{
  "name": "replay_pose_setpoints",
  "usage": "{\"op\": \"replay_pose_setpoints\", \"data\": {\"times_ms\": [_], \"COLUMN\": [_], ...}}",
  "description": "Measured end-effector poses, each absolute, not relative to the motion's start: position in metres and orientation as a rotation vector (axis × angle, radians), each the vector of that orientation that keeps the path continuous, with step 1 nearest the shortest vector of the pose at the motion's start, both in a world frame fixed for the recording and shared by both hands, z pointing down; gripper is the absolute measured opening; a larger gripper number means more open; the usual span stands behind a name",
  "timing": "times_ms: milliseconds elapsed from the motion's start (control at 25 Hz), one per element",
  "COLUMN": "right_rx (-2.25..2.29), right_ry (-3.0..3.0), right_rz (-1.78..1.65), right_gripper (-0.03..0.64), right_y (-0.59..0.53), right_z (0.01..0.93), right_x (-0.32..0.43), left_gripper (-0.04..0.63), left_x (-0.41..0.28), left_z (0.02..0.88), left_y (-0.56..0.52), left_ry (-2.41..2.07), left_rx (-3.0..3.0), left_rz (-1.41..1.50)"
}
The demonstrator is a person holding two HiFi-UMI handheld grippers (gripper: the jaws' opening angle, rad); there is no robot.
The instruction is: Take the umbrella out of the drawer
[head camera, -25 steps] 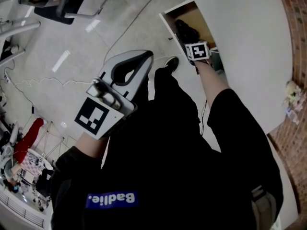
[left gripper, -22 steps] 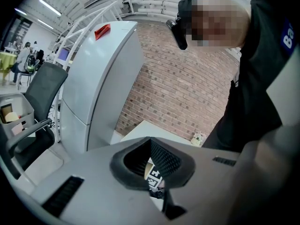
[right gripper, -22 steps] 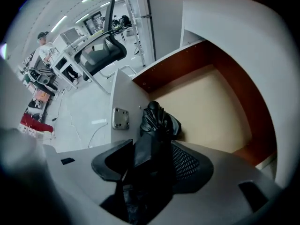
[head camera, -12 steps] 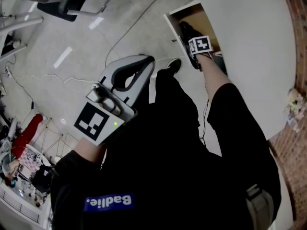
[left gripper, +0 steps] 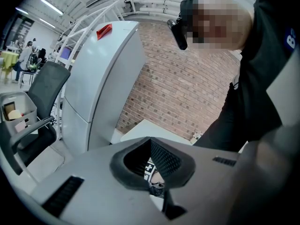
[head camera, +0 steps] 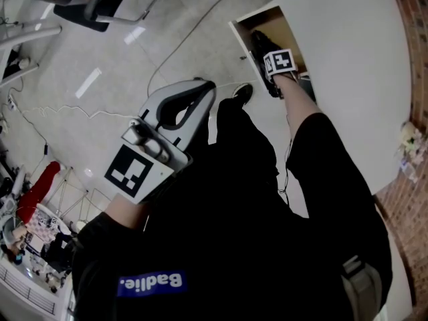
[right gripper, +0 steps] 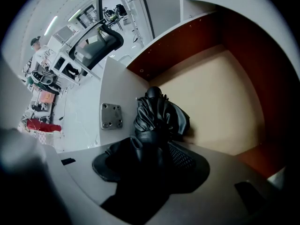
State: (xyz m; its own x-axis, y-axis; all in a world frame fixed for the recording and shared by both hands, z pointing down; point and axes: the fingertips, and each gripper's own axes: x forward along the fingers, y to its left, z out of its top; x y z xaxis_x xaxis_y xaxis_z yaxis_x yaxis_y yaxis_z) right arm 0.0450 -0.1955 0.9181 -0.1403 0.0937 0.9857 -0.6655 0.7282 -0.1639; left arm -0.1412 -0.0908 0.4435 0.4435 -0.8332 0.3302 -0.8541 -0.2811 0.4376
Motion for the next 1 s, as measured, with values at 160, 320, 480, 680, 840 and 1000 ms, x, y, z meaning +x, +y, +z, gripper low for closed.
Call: {"op": "replay_pose_setpoints", "data": {"times_ms": [160, 320, 480, 680, 840, 1000], "right_rx": [0.475, 0.48, 0.438, 0.448, 0.491, 0.532], "right_ry": [-1.613, -1.634, -1.747, -1.85, -1.915, -1.978], "right_rz": [0.651, 0.577, 0.597, 0.633, 0.63, 0.62], "right_gripper": [0.242, 0.241, 0.239, 0.239, 0.239, 0.239], "right_y": [-0.191, -0.193, -0.183, -0.167, -0.163, -0.161], "right_z": [0.899, 0.874, 0.839, 0.787, 0.741, 0.698], "right_x": [0.044, 0.044, 0.02, 0.006, 0.007, 0.014], "left_gripper": [-0.003, -0.003, -0.003, -0.003, -0.003, -0.003], "left_x": [-0.139, -0.135, -0.128, -0.114, -0.102, -0.086], "left_z": [0.434, 0.424, 0.408, 0.384, 0.366, 0.355], "left_y": [-0.088, -0.088, -0.088, -0.089, -0.093, -0.094], "left_ry": [-1.401, -1.378, -1.343, -1.294, -1.245, -1.194], "left_rx": [2.153, 2.185, 2.217, 2.275, 2.333, 2.376], "left_rz": [0.036, 0.021, -0.012, -0.028, -0.049, -0.062]}}
